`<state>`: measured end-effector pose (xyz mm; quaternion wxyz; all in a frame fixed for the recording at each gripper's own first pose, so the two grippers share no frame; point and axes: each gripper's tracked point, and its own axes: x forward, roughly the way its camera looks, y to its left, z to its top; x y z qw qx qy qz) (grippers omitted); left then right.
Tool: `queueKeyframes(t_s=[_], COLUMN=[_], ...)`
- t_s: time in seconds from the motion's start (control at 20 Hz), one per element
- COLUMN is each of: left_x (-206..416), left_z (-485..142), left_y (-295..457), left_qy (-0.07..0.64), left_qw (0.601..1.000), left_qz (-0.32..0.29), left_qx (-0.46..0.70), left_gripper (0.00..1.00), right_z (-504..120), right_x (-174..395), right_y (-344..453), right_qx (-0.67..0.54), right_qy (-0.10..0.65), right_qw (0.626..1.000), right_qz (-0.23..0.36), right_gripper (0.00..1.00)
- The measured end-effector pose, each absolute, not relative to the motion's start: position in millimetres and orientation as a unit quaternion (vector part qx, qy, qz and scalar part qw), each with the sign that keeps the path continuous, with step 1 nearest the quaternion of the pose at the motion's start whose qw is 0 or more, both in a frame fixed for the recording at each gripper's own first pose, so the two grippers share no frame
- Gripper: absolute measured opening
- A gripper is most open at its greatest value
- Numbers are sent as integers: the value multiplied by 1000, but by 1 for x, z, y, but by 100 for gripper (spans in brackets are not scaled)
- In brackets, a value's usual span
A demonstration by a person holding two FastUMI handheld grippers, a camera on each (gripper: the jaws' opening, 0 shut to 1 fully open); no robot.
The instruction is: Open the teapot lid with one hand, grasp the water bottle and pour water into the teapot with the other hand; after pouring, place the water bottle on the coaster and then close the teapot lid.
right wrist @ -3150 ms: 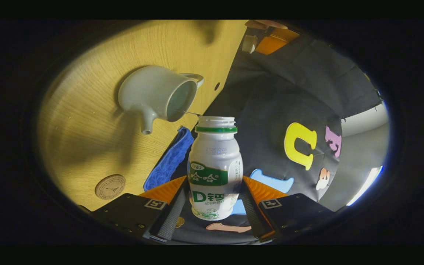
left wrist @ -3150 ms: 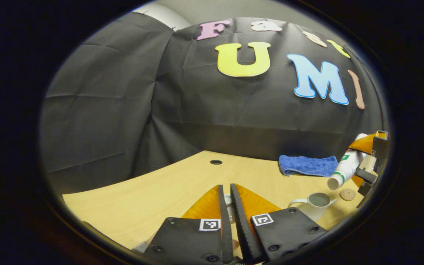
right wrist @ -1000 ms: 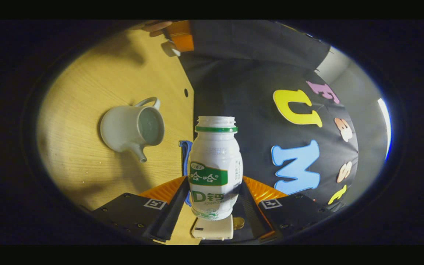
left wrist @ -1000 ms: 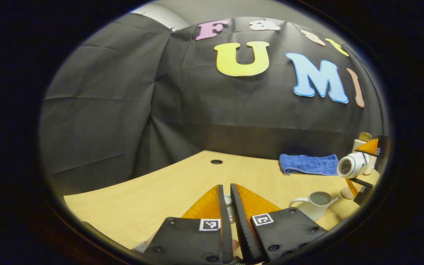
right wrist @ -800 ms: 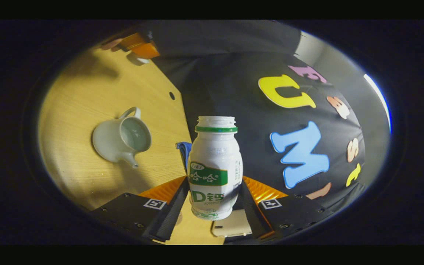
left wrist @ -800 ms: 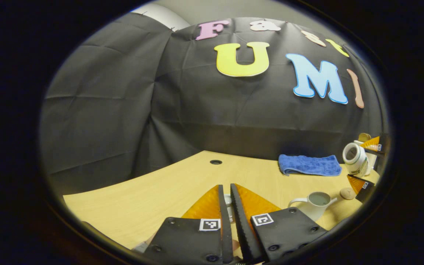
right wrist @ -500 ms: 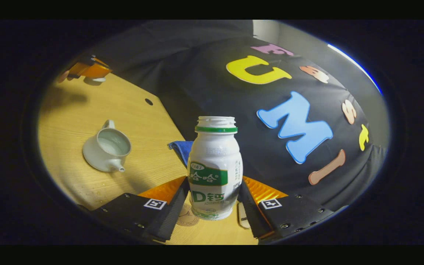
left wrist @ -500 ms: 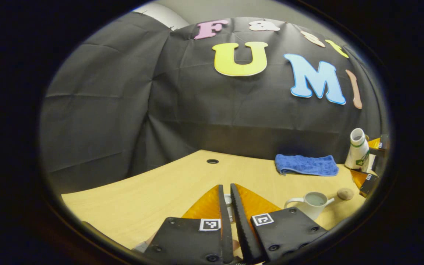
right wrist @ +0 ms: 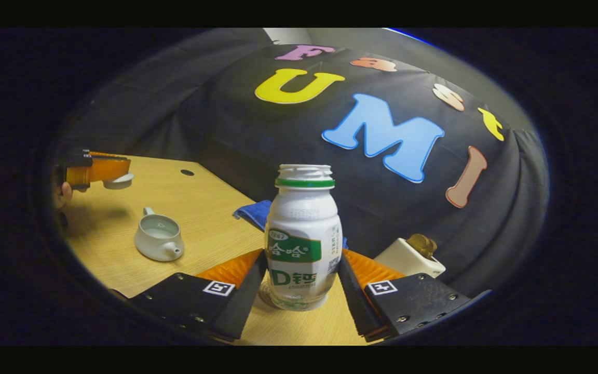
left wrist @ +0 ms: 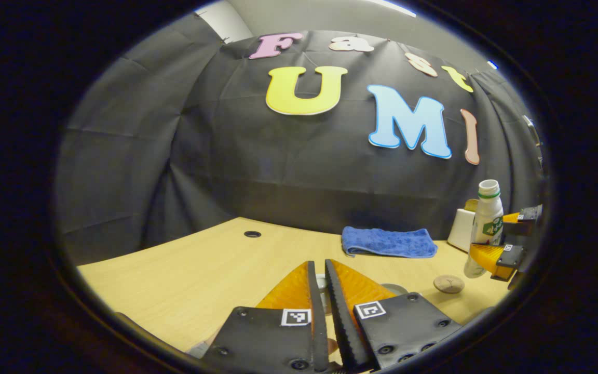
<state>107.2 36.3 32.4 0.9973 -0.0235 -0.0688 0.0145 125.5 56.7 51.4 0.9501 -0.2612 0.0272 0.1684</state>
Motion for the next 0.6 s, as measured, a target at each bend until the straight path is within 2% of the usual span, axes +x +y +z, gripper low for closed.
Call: queueKeyframes(t_s=[0.6], left_x=[131], left_z=[36], left_y=[-39], left_qy=[-78], left_qw=[996], left_qz=[-35], left_qx=[-6], left_gripper=[18], right_z=[48], right_x=[119], right_y=[21], right_qx=[-166], right_qy=[67], right_qw=[965], right_qz=[189], right_gripper=[78])
